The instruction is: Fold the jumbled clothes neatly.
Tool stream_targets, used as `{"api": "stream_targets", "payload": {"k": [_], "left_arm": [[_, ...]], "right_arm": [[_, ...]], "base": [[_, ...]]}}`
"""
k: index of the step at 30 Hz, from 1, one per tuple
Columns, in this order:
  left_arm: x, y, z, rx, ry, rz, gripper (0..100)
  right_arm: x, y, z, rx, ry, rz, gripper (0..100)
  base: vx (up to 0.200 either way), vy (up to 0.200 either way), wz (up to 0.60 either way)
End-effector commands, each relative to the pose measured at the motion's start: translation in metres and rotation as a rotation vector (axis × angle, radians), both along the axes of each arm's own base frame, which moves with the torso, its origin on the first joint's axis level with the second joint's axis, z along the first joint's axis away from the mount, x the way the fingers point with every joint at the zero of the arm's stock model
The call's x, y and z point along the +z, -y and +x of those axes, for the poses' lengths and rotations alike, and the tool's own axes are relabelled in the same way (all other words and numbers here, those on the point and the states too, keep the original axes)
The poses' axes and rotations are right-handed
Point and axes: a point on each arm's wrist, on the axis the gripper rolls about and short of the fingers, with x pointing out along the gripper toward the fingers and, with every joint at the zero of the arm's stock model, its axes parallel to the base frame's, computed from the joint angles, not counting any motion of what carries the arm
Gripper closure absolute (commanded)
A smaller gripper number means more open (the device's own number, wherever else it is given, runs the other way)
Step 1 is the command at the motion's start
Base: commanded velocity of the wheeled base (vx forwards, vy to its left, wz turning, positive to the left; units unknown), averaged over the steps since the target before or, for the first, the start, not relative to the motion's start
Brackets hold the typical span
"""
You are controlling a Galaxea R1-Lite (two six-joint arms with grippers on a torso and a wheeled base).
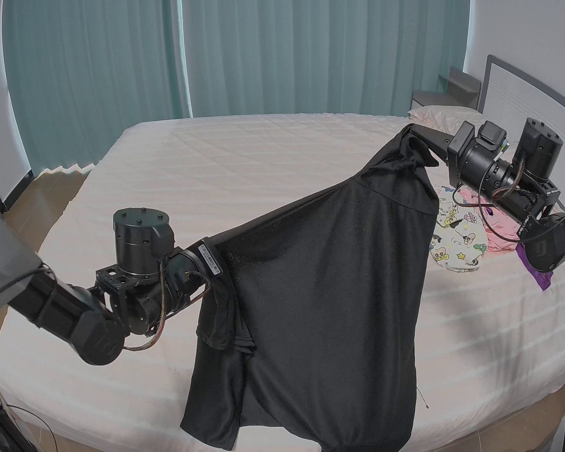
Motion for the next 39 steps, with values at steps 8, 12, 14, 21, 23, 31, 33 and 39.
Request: {"api": "stream_targets", "payload": {"k": [8, 12, 14, 21, 23, 31, 33, 39], "left_arm": [[-0.059, 0.001, 0.056, 0.071, -0.101, 0.051, 0], [-0.074, -0.001, 0.069, 0.082, -0.124, 0.057, 0], [-0.082, -0.002, 0.078, 0.094, -0.127, 0.058, 0], [-0.09, -0.008, 0.094, 0.135, -0.115, 0.065, 0], [-0.087, -0.012, 0.099, 0.157, -0.099, 0.067, 0], [-0.083, -0.031, 0.122, 0.24, -0.017, 0.216, 0], [-0.079, -0.032, 0.124, 0.248, -0.005, 0.212, 0], [-0.087, -0.039, 0.109, 0.195, -0.066, 0.221, 0]], "right_arm": [[-0.077, -0.011, 0.046, -0.05, -0.186, -0.043, 100], [-0.102, -0.013, 0.057, -0.052, -0.245, -0.06, 0], [-0.111, -0.014, 0.065, -0.064, -0.257, -0.06, 0], [-0.142, -0.01, 0.084, -0.158, -0.316, -0.072, 0], [-0.15, -0.006, 0.092, -0.21, -0.337, -0.075, 0], [-0.186, -0.005, 0.105, -0.356, -0.509, -0.151, 0], [-0.186, -0.004, 0.102, -0.359, -0.522, -0.17, 0], [-0.174, 0.003, 0.084, -0.359, -0.537, -0.194, 0]], "base": [[0.0, 0.0, 0.0], [0.0, 0.0, 0.0], [0.0, 0.0, 0.0], [0.0, 0.0, 0.0], [0.0, 0.0, 0.0], [0.0, 0.0, 0.0], [0.0, 0.0, 0.0], [0.0, 0.0, 0.0]]}}
